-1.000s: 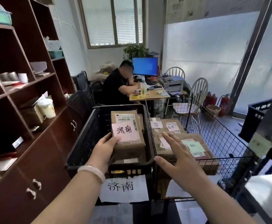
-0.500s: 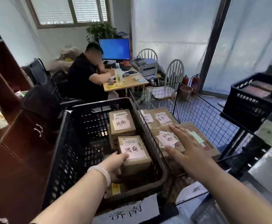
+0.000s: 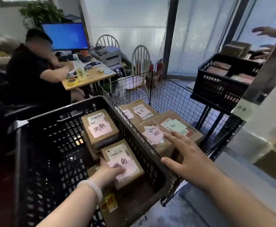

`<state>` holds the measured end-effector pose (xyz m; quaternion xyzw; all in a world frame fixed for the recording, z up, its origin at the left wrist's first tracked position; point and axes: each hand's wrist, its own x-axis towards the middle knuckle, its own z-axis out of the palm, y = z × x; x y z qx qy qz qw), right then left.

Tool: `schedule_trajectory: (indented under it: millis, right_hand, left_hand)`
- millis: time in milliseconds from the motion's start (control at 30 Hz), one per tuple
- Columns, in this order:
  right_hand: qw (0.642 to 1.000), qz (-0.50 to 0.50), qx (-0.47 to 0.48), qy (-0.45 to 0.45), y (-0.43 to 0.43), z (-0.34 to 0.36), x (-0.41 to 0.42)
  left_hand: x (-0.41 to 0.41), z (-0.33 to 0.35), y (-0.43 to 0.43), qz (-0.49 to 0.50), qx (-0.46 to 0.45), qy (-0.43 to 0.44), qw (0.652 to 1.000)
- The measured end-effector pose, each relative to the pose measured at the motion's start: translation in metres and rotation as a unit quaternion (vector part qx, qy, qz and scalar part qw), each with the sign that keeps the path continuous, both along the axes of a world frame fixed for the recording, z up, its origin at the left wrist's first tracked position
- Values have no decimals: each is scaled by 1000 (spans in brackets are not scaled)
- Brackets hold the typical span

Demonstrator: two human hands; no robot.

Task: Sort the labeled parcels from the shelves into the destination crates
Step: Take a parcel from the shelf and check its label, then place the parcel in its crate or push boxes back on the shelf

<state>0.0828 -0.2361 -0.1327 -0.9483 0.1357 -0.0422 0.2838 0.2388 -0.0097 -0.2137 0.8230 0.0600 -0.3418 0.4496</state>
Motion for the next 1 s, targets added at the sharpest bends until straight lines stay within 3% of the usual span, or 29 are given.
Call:
schedule_trajectory:
  millis: [100,167,367,633,867,1000]
  right_hand:
    - [1000,-28,-6,1,-5,3,-21]
    - [999,-49,-22,0,-10,8,-39]
    - [989,-118,-90,-29,-29,25,-123]
    - [940,-295,-172,-16,-76,39,-346]
    - [840,-503,-206,-3,-76,44,-560]
    - [793,-574,-204,1,-62,46,-665]
  left_hand:
    - [1,18,-10,-1,75,-93,993]
    - [-7,33,-21,-73,124,-180,973]
    - [-86,83,-93,-268,44,-430,861]
    - [-298,102,-218,-471,-61,-509,718]
    - [-519,118,-306,-545,-225,-564,578]
    - [-627,117,-325,-600,-267,-545,521]
